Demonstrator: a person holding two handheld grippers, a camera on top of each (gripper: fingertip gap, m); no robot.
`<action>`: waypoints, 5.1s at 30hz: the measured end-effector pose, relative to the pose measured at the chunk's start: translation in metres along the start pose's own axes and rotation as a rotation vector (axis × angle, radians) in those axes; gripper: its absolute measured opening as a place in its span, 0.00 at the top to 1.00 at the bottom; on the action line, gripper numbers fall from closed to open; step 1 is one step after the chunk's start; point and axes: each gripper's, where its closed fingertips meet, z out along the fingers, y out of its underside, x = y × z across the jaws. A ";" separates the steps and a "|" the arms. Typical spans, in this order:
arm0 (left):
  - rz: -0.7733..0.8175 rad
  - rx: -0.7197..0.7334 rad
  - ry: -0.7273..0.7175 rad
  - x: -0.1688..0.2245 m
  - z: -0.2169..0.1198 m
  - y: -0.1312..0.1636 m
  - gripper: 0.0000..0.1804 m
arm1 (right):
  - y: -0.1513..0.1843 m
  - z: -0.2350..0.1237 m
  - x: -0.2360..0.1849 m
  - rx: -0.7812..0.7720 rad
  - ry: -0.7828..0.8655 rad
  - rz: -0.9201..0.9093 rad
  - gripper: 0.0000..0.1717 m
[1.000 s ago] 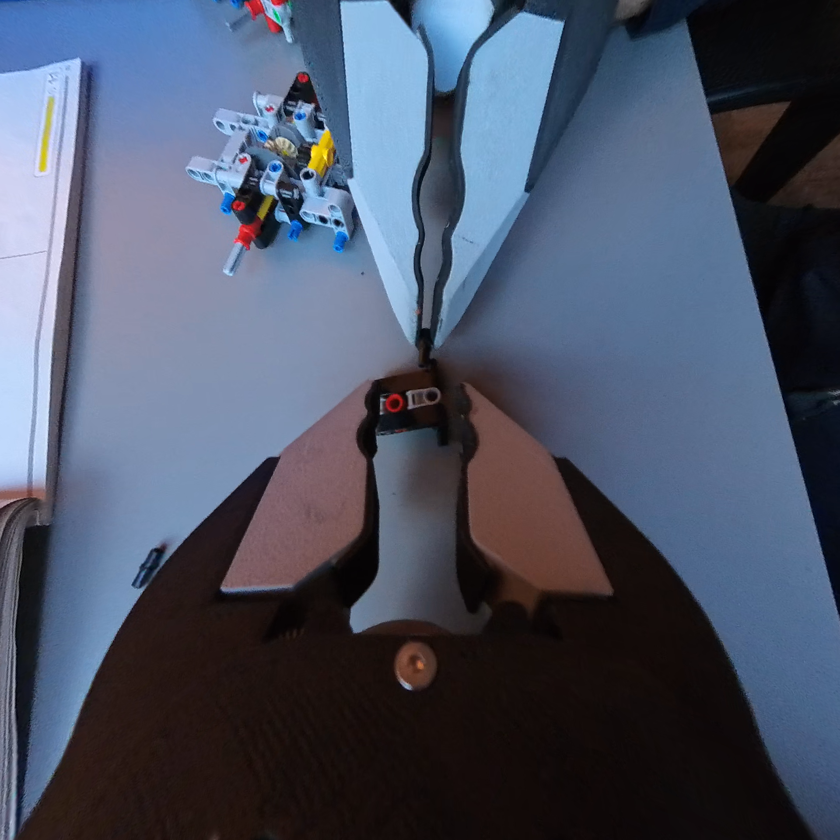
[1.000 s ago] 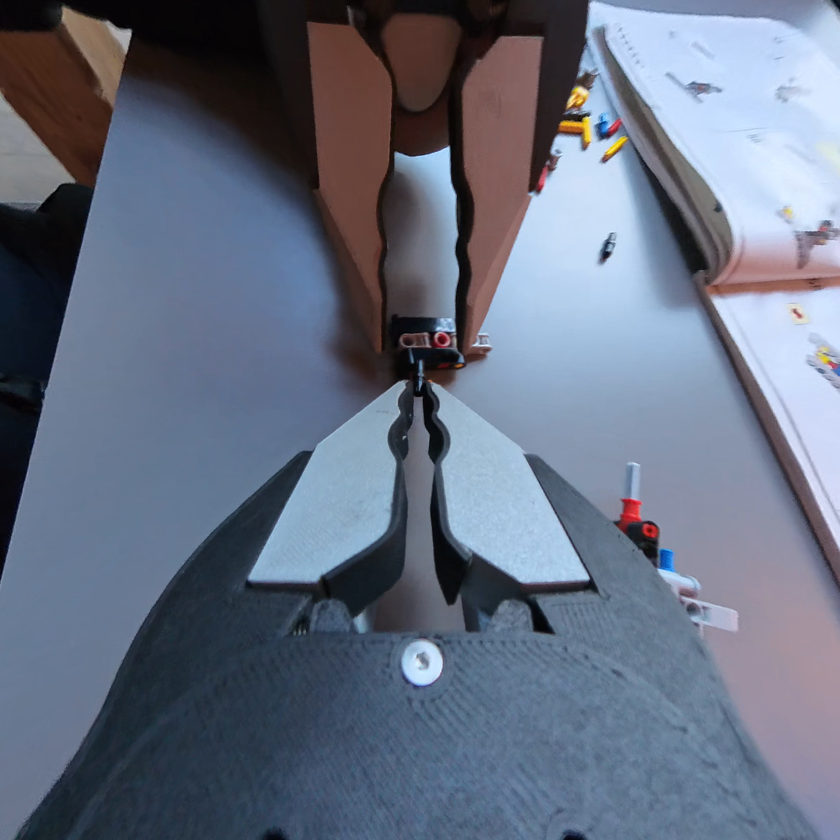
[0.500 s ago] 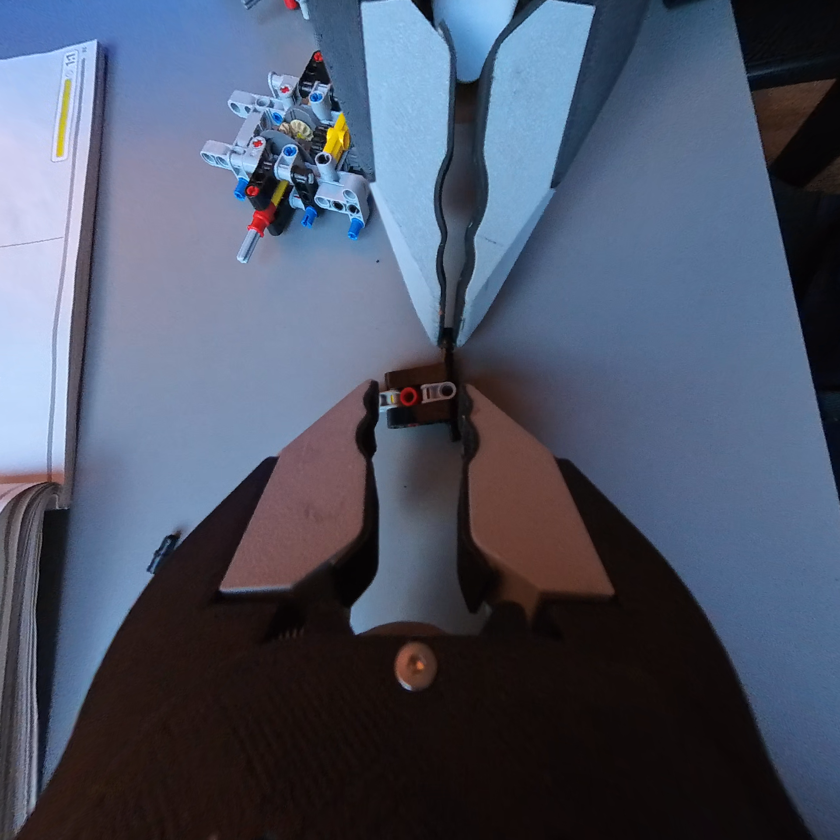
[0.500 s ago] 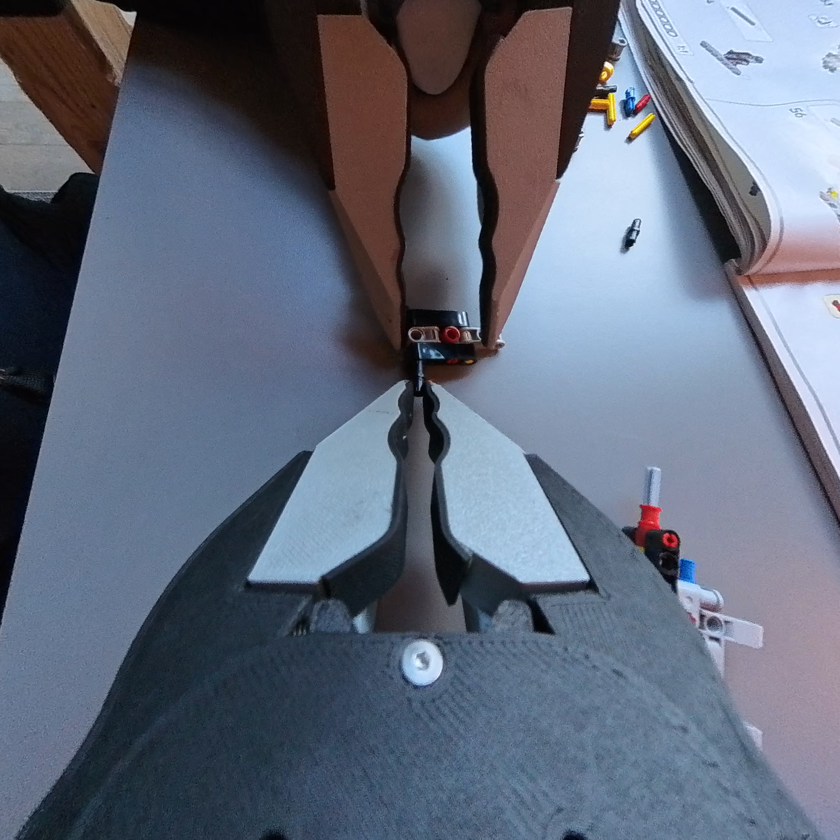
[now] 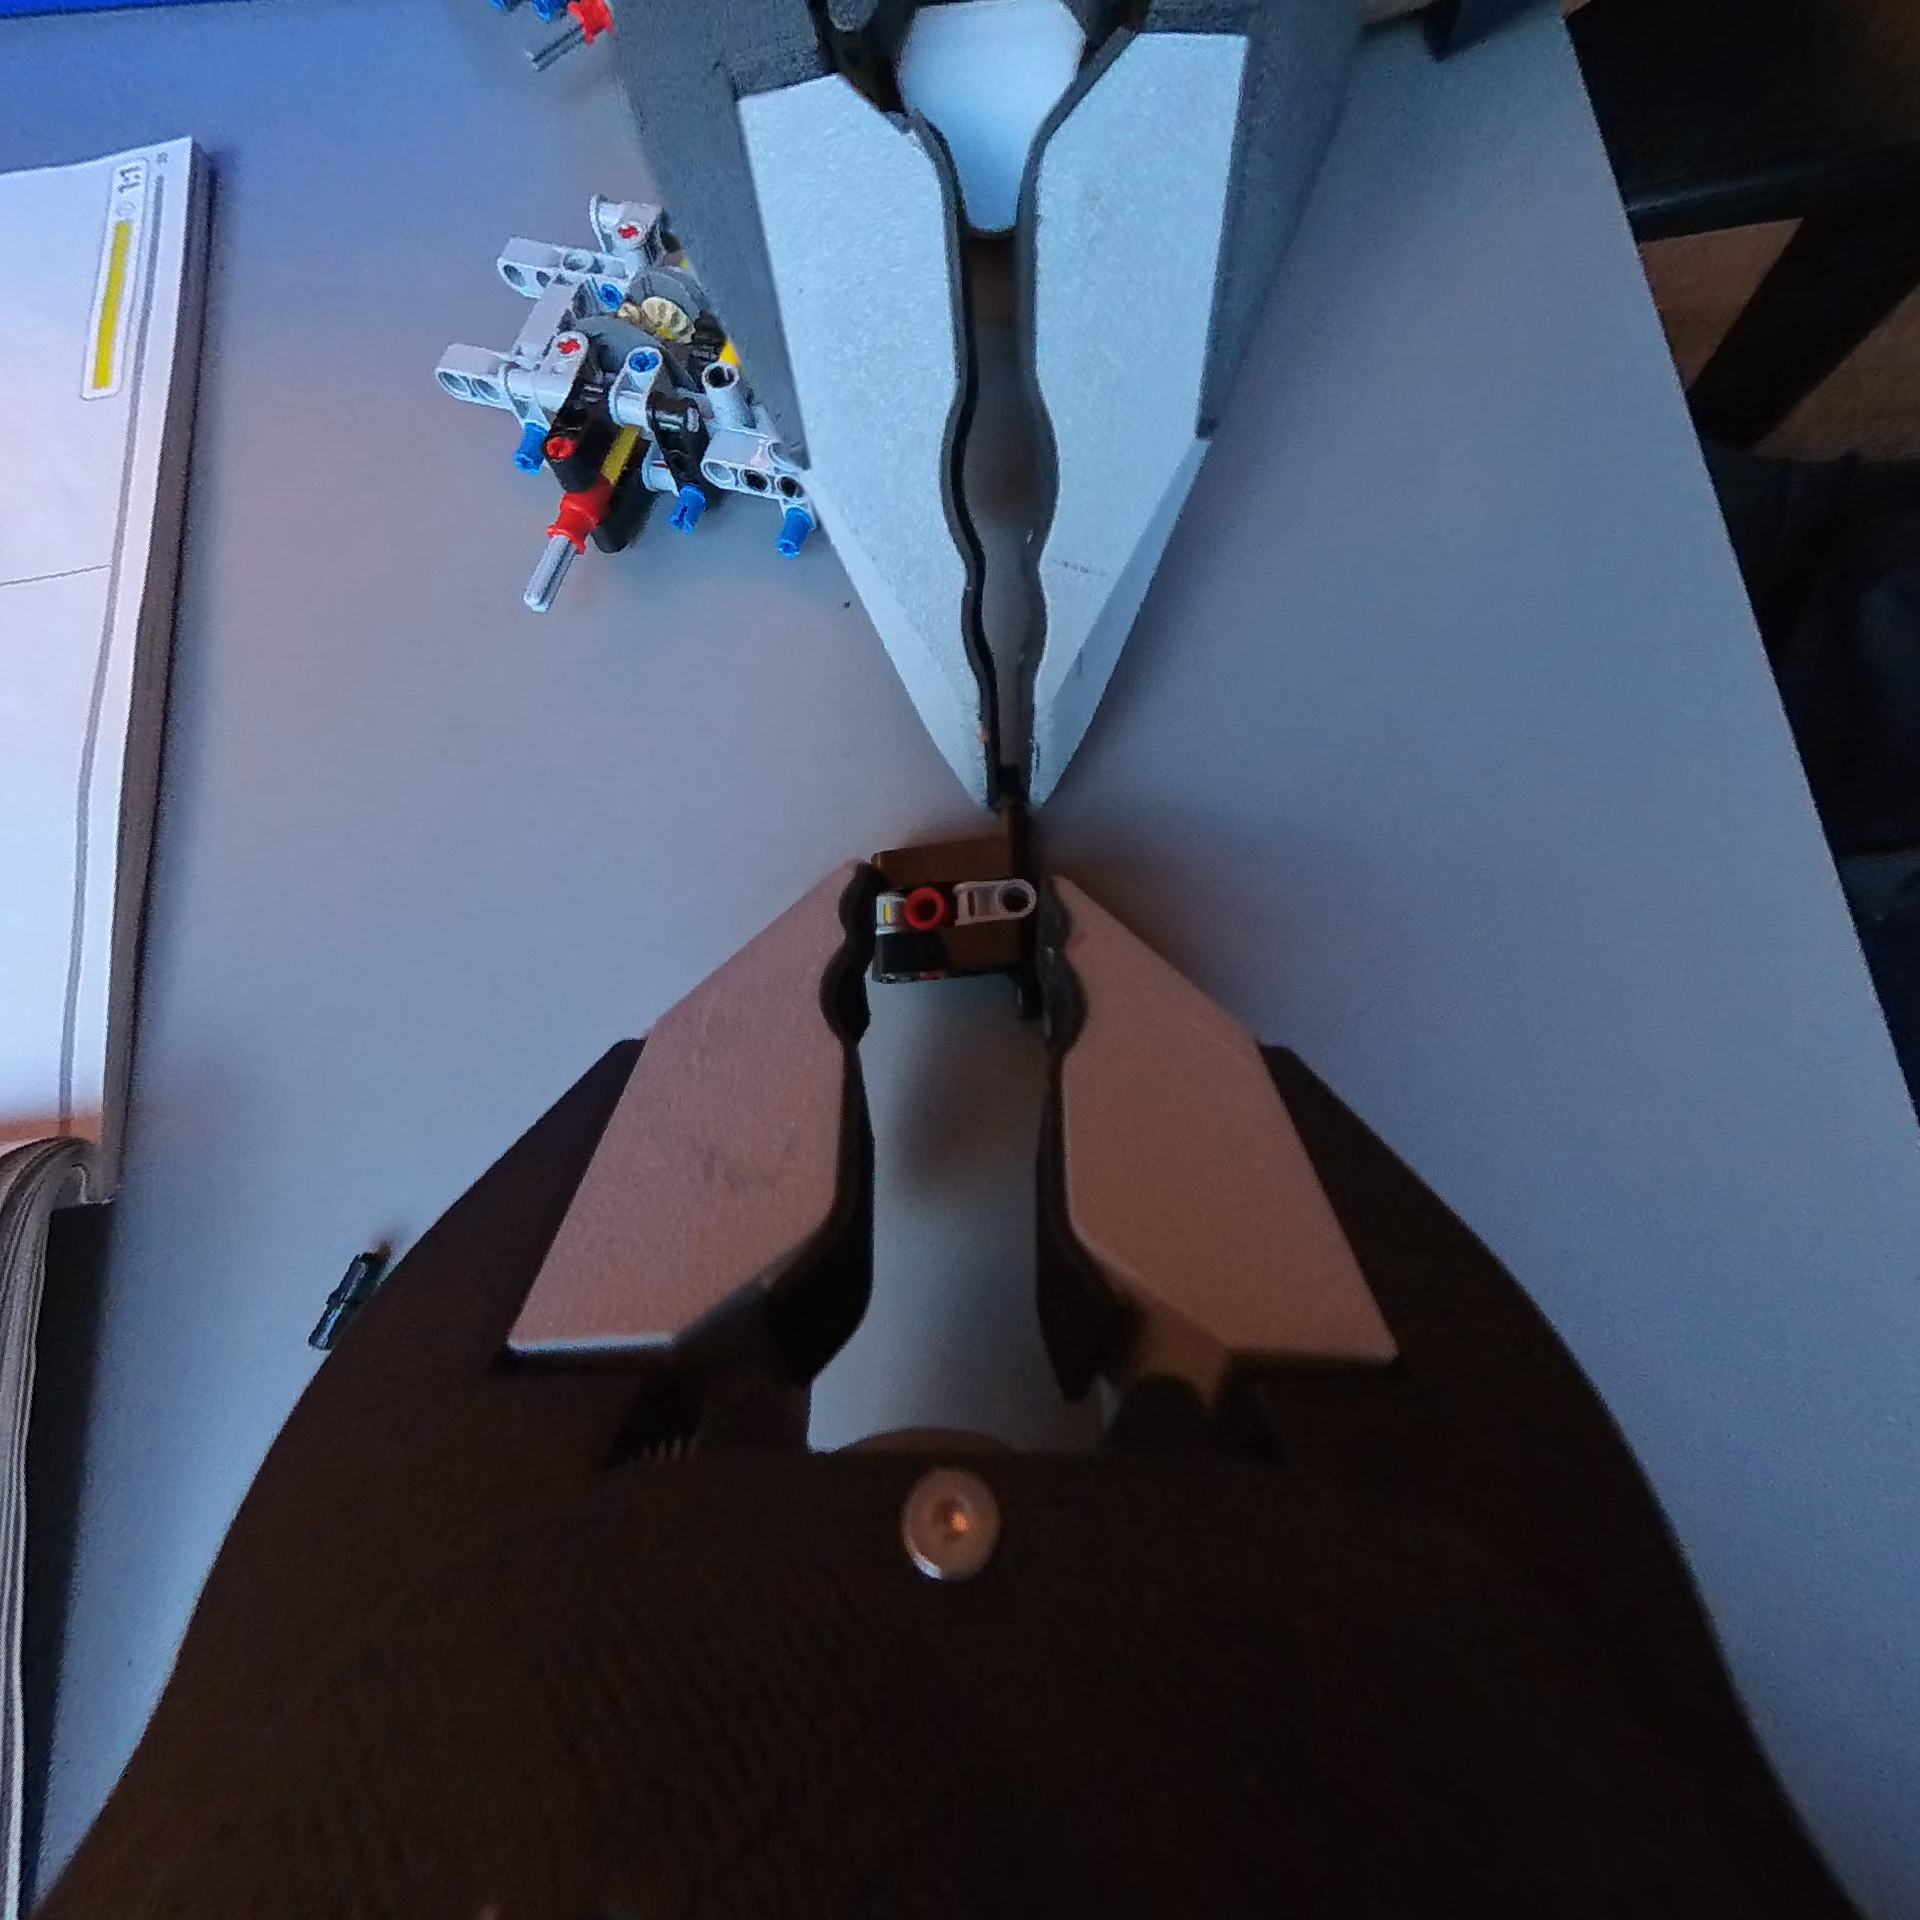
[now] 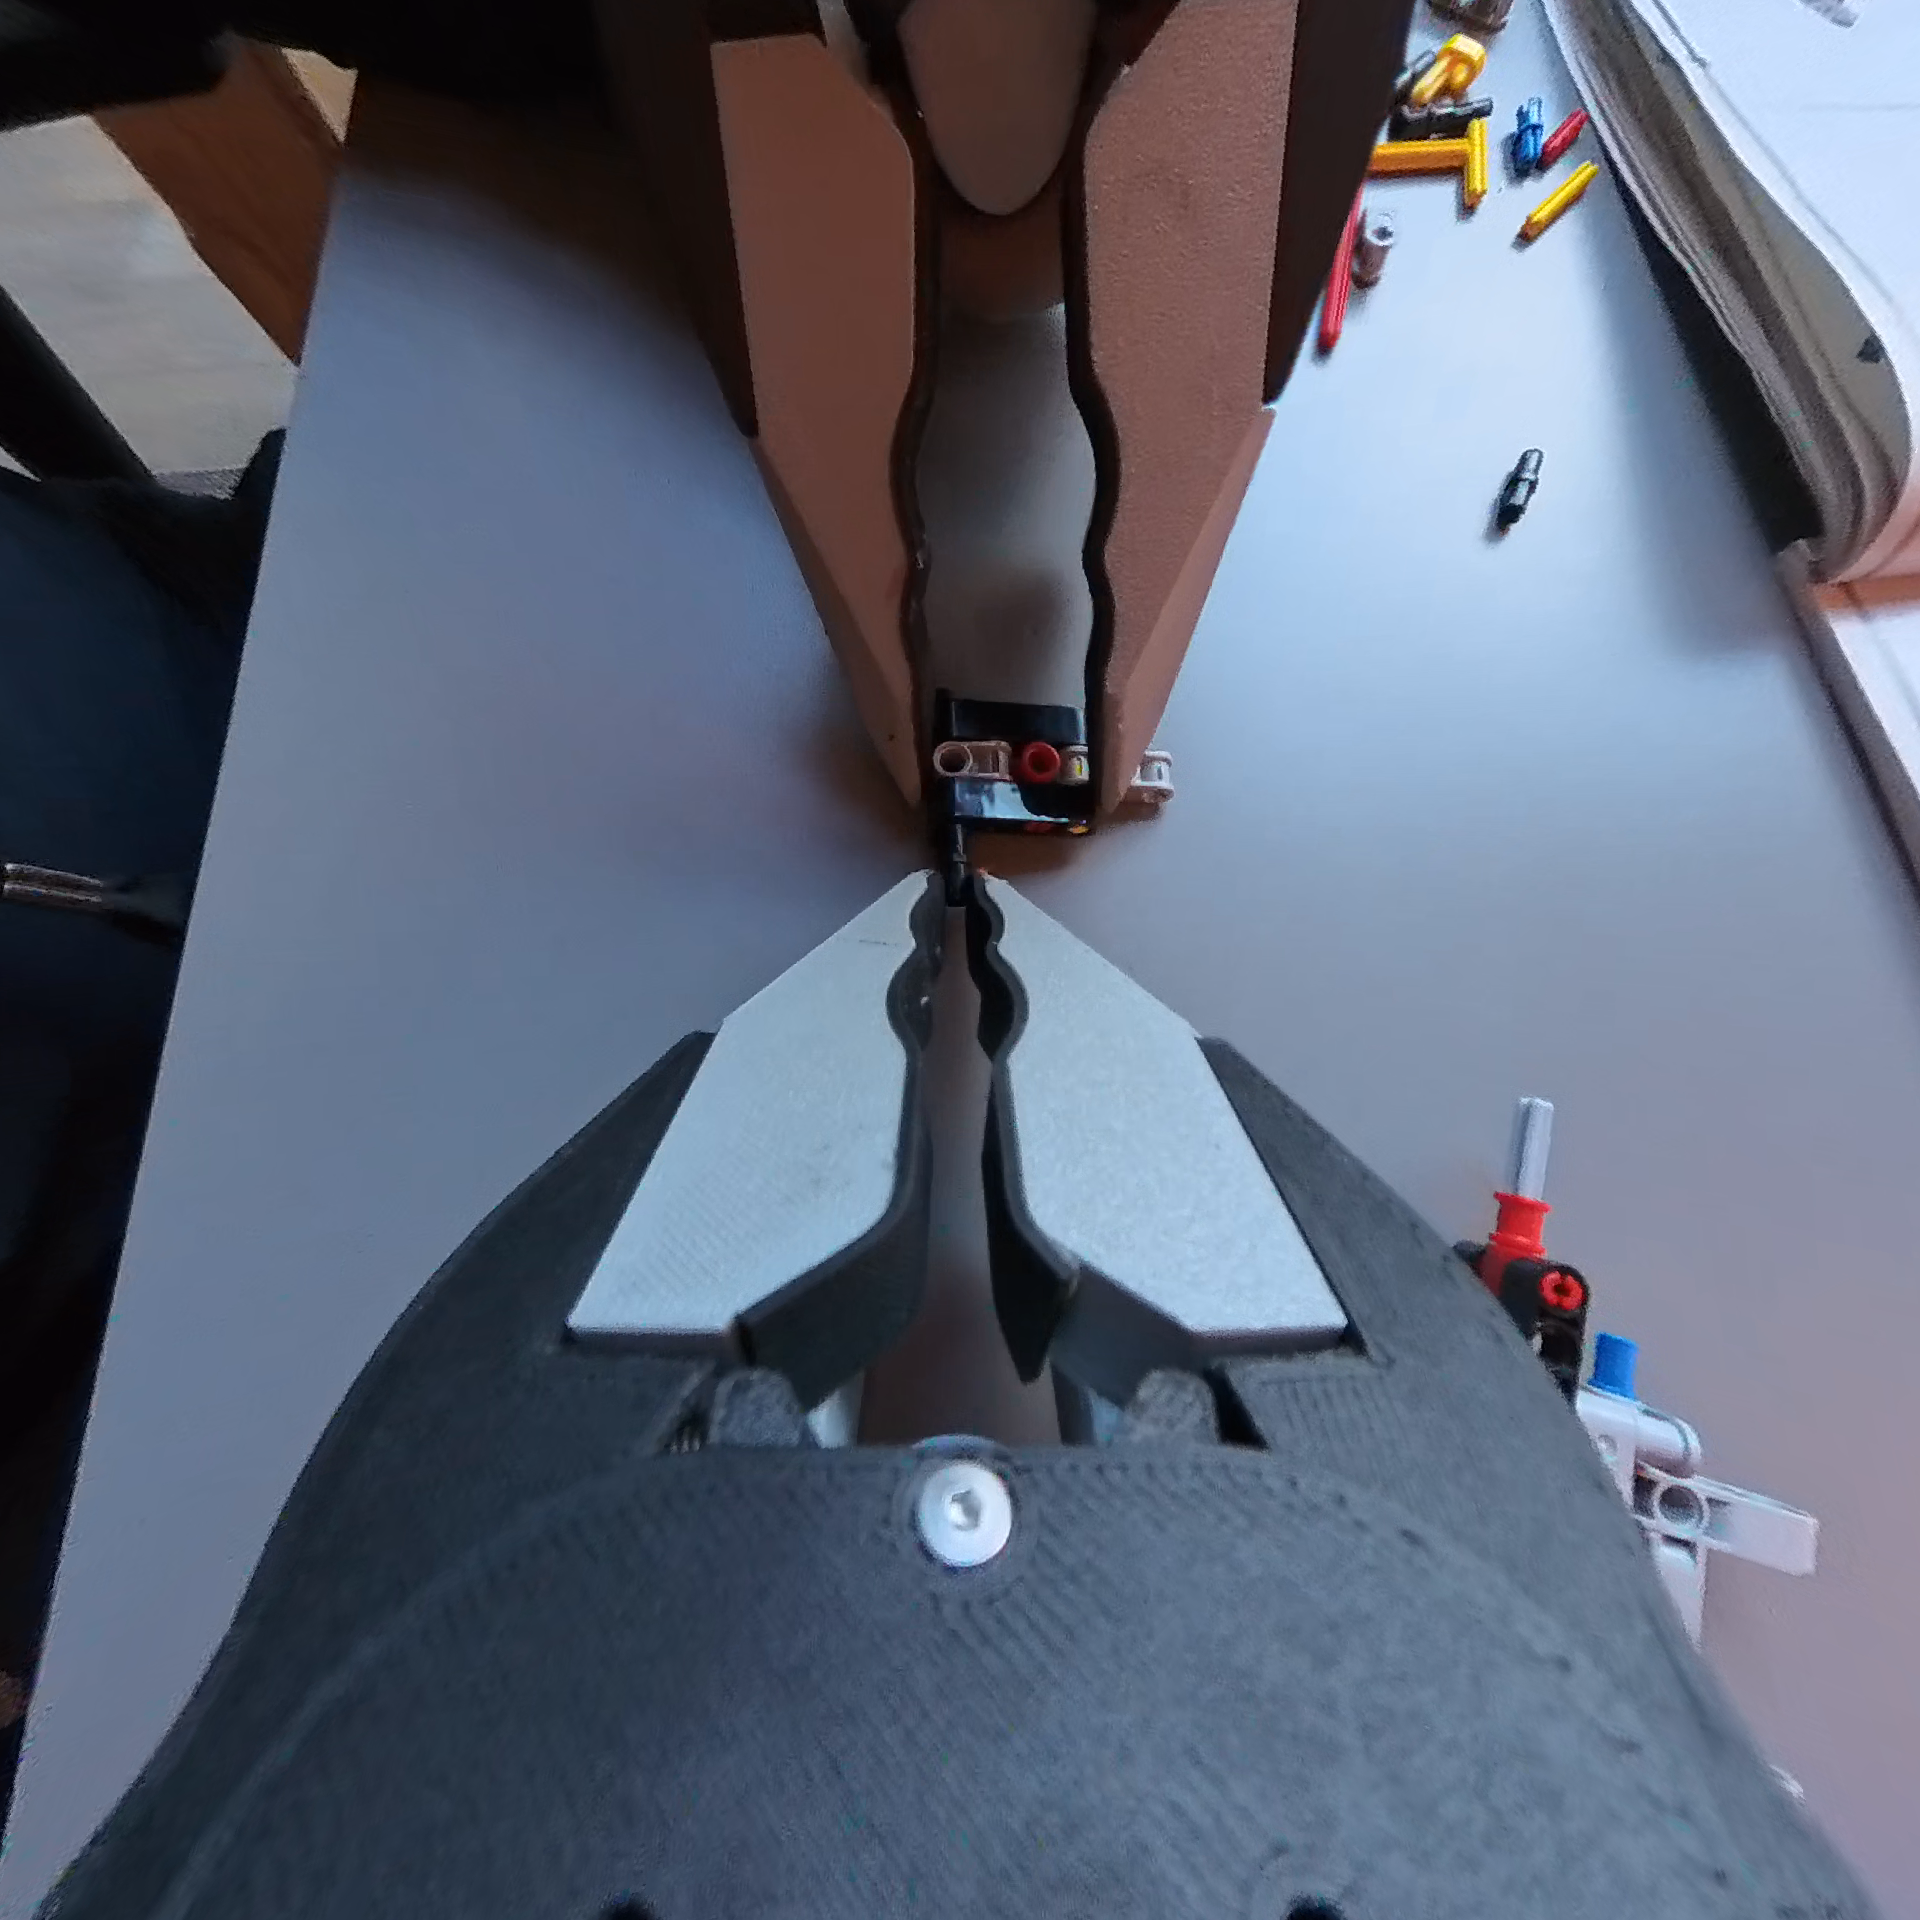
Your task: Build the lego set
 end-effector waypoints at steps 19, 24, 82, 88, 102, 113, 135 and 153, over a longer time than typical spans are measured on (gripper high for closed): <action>-0.013 -0.010 -0.023 -0.003 -0.002 0.002 0.84 | 0.001 0.006 0.006 -0.077 0.080 -0.057 1.00; -0.023 -0.003 -0.016 -0.004 -0.001 0.002 0.84 | 0.004 0.007 0.009 -0.244 0.110 -0.231 1.00; -0.404 0.213 0.262 0.011 -0.017 -0.032 0.99 | -0.029 -0.020 0.001 0.150 0.081 -0.197 1.00; -0.202 0.004 0.002 -0.012 -0.011 0.002 0.75 | -0.011 -0.013 0.007 0.062 0.009 0.008 1.00; -0.111 -0.064 -0.033 -0.006 0.000 0.008 0.74 | 0.000 0.000 0.001 0.015 -0.058 0.161 0.99; -0.122 -0.026 -0.033 -0.007 -0.001 0.008 0.74 | -0.005 -0.002 -0.002 0.068 -0.066 0.217 0.99; -0.123 -0.007 -0.039 0.003 -0.008 0.014 0.74 | -0.010 0.008 -0.014 0.075 -0.094 0.403 1.00; -0.072 -0.001 0.038 0.030 -0.013 0.018 0.74 | -0.015 0.017 -0.039 -0.008 0.338 -0.254 1.00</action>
